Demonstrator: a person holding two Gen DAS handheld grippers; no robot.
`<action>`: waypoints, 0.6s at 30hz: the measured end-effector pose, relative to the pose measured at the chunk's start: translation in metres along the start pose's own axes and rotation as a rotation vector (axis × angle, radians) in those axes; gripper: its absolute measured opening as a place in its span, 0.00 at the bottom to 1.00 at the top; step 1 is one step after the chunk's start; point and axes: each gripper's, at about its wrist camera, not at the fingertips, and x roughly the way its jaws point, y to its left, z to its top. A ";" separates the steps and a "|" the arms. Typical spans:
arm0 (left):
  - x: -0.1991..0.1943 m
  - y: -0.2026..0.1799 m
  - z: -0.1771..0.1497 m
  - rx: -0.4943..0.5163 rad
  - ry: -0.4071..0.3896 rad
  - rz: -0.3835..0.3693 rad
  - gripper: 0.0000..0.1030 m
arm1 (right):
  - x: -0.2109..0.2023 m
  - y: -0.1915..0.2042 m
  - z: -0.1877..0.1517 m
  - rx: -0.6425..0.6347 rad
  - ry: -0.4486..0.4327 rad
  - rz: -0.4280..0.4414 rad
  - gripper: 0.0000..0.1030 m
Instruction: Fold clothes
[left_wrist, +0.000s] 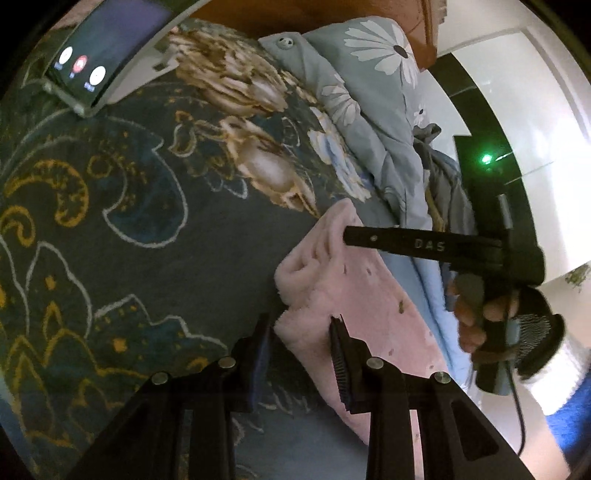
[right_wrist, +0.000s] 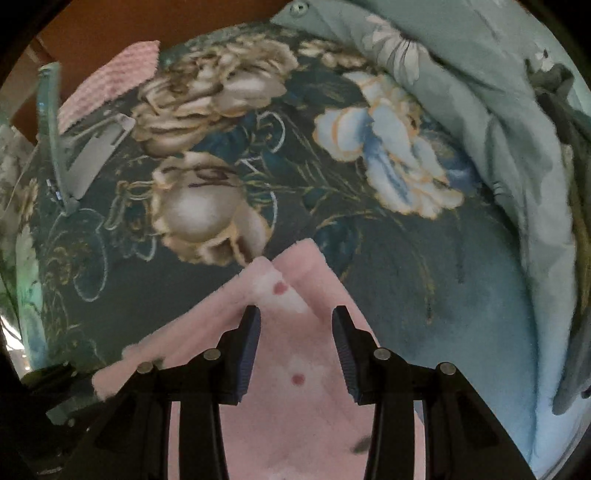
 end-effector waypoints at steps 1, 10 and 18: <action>0.000 0.001 0.000 -0.006 0.002 -0.007 0.32 | 0.004 -0.001 0.001 0.006 0.011 0.009 0.40; -0.006 -0.008 -0.001 0.013 0.010 -0.066 0.21 | 0.003 -0.004 -0.010 0.035 0.053 0.039 0.05; -0.011 -0.024 0.005 0.055 -0.016 -0.101 0.13 | -0.038 -0.007 -0.019 0.043 -0.050 0.012 0.03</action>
